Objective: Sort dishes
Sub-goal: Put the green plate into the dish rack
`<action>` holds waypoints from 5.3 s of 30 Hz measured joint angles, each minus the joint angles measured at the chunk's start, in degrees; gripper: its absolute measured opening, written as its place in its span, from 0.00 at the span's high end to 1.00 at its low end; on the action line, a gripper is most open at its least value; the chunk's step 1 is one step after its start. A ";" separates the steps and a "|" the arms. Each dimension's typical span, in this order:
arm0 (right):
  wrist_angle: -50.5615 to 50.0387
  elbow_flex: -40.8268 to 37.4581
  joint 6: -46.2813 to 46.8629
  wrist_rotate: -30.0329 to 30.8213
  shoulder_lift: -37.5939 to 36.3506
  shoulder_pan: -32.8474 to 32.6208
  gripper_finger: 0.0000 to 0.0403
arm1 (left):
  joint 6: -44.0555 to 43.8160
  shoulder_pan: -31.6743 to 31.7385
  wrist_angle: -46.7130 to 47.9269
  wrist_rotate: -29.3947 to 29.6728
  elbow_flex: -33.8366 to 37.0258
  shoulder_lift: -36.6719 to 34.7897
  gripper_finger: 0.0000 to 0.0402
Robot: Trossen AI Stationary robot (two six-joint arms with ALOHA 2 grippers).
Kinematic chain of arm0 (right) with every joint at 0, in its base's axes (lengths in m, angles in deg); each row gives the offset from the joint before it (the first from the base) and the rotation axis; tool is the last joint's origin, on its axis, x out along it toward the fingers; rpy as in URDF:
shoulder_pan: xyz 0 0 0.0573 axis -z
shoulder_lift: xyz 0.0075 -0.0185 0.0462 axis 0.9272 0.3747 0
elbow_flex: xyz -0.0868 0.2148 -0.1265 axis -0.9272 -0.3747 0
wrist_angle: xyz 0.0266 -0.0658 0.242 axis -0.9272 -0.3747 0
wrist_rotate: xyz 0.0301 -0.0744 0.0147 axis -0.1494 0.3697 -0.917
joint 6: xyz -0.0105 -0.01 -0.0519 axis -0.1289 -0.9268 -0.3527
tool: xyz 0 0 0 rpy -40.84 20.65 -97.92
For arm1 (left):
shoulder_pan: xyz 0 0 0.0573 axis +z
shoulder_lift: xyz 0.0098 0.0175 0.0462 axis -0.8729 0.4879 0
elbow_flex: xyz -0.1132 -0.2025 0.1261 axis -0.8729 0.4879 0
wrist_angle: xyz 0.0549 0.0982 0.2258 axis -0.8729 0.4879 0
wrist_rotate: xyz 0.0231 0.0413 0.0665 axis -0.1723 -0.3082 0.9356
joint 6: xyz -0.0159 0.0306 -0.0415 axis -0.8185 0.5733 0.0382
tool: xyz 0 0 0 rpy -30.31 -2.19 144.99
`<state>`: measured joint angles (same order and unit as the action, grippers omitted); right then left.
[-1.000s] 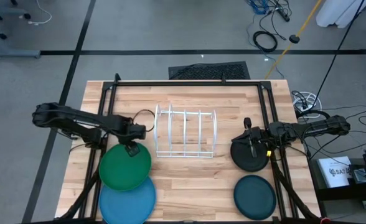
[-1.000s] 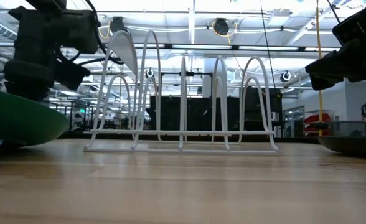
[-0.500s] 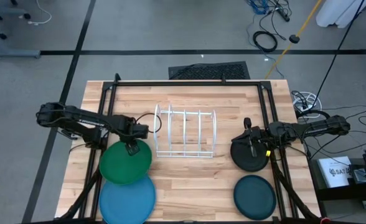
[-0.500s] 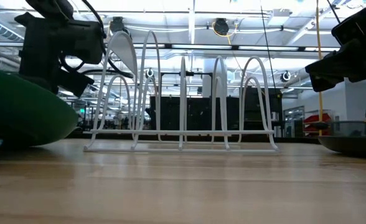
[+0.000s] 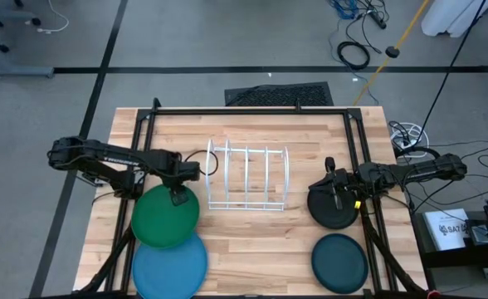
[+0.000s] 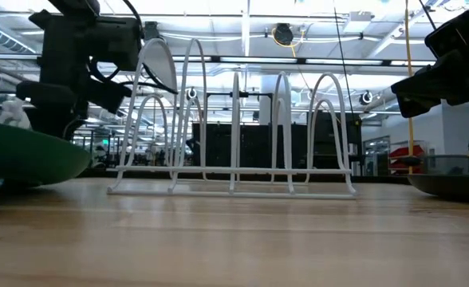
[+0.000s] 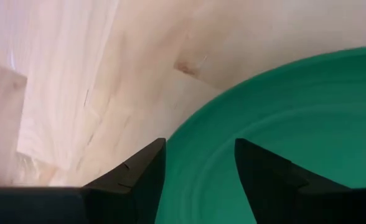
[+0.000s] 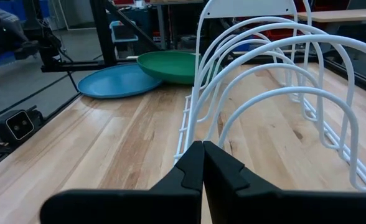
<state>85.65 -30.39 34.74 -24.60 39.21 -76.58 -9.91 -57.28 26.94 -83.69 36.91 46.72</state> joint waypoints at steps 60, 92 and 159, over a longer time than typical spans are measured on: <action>0.04 -0.01 6.04 -0.28 -0.01 0.02 1.00 | 3.55 11.11 11.45 -5.98 -0.17 -4.15 0.50; 0.00 -0.02 5.97 -0.15 -0.02 0.00 1.00 | 14.46 14.61 5.53 -10.08 1.29 9.55 0.50; 0.05 -0.02 5.97 -0.26 0.00 0.01 1.00 | 6.97 14.56 34.26 -2.41 -36.36 -1.50 0.97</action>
<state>85.70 -30.41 40.70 -24.86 39.21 -76.57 -2.94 -42.71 61.20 -86.10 0.54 45.22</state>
